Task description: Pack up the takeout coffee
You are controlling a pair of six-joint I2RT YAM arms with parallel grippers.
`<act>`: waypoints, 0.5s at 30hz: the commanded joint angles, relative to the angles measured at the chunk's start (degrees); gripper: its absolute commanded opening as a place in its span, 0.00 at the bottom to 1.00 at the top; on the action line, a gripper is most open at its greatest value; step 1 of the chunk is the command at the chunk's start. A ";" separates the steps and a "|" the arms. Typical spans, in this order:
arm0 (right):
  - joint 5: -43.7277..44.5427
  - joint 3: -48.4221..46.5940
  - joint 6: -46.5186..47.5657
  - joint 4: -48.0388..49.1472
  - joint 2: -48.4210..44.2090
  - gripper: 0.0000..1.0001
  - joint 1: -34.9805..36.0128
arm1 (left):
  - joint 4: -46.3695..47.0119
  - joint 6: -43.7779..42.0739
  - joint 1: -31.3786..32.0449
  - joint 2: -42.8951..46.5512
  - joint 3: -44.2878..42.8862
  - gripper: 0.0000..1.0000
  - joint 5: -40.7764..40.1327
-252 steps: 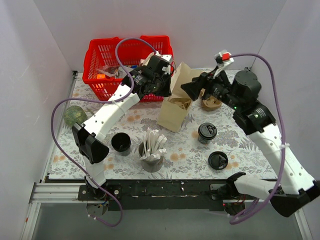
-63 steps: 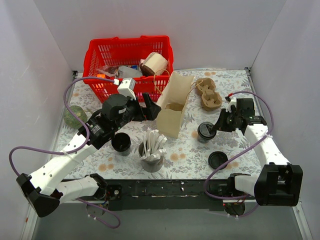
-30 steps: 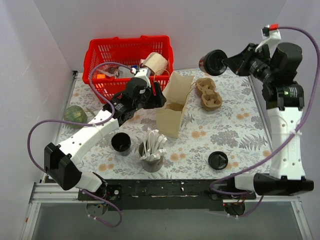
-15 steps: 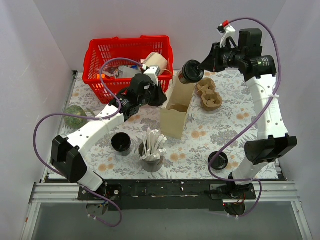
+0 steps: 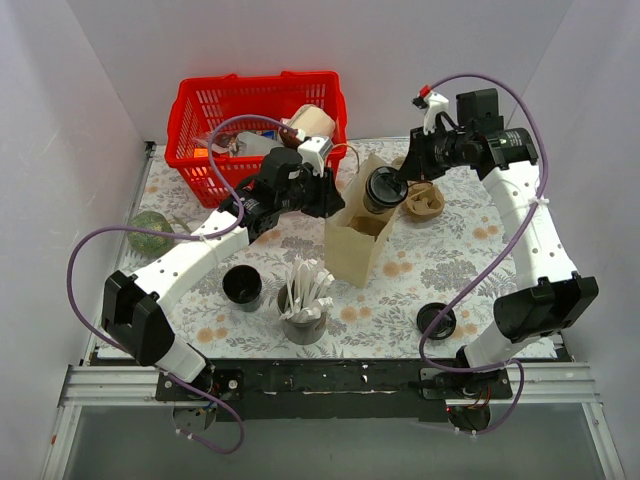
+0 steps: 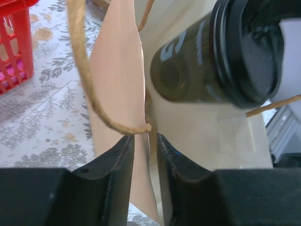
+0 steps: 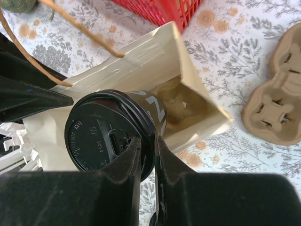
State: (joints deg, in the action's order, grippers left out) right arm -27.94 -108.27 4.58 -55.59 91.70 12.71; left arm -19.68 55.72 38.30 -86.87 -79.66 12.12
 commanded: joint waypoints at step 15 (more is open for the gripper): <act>14.66 -7.65 -8.88 -5.48 6.82 0.01 10.40 | 2.72 7.98 -0.16 10.39 2.84 0.97 -6.05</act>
State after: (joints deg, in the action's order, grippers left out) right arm -17.61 -111.42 -2.63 -57.80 95.92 21.19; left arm -17.85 59.42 38.30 -83.46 -78.00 10.63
